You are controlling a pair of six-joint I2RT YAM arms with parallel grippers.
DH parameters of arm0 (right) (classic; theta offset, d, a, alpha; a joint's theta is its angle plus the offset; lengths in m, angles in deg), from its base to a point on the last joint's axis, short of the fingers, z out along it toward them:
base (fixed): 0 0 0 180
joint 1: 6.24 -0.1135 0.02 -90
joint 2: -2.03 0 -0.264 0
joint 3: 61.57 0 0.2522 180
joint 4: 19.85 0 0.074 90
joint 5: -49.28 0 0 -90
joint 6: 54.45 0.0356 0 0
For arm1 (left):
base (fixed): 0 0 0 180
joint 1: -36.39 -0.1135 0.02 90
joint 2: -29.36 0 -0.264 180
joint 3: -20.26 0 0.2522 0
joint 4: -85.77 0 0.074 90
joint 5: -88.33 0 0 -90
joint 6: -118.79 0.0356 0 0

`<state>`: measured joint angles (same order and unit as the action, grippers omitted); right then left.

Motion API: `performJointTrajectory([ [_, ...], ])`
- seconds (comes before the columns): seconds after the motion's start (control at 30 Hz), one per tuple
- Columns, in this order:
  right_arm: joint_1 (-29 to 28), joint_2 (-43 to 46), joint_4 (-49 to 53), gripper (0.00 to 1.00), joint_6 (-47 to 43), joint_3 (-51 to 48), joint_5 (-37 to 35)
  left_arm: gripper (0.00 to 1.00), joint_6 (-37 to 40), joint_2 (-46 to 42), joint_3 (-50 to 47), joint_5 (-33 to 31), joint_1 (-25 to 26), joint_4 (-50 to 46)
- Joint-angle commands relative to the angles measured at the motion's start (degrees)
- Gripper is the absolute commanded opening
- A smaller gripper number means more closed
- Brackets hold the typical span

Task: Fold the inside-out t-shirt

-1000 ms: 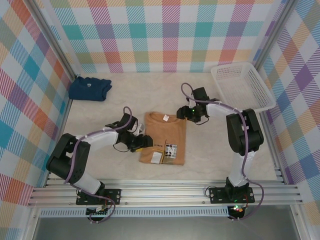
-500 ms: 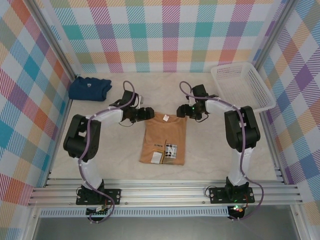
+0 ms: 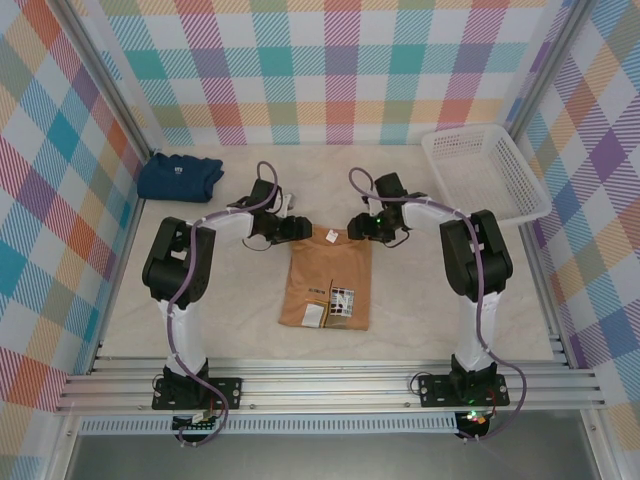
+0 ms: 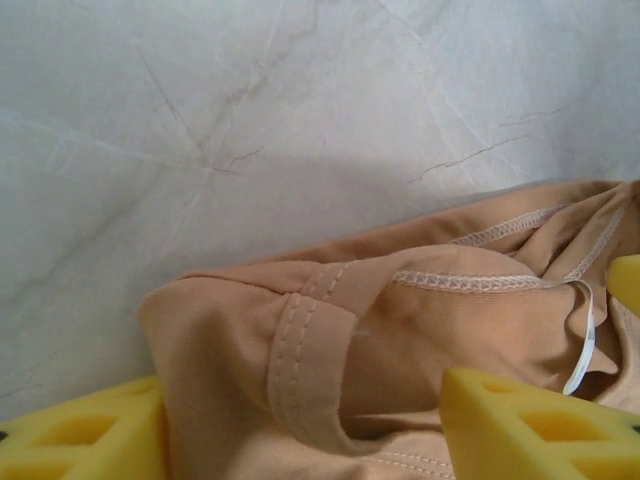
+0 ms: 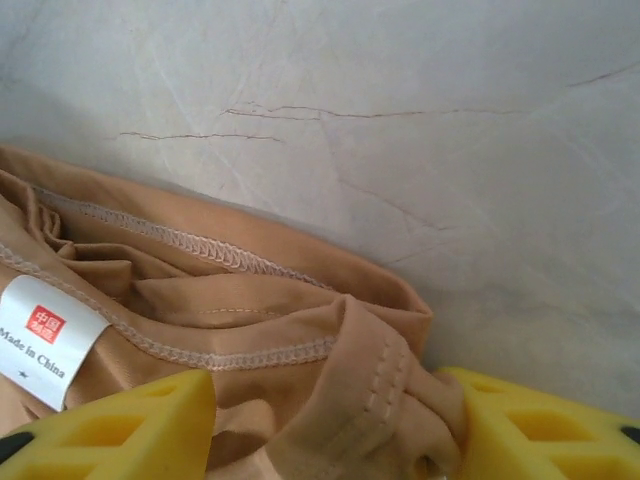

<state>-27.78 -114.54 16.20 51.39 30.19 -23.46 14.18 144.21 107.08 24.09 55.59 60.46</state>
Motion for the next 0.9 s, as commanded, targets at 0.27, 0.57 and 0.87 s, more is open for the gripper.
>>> performJointTrajectory([
  [0.27, -2.9, -1.63, -1.09, 0.39, 2.09, -1.62, 5.3, 0.42, 0.29, 3.33, -1.13, 6.67, 0.05, 3.61],
  [0.57, -2.81, -2.24, -5.39, 0.26, 3.8, -1.44, 6.03, 0.18, -1.51, 5.26, -0.28, 9.05, 0.0, 6.53],
  [0.87, -1.63, 0.86, -10.18, 0.03, 5.03, -1.99, 5.08, 0.0, -5.16, 2.56, 0.4, 7.26, -2.29, 9.52],
])
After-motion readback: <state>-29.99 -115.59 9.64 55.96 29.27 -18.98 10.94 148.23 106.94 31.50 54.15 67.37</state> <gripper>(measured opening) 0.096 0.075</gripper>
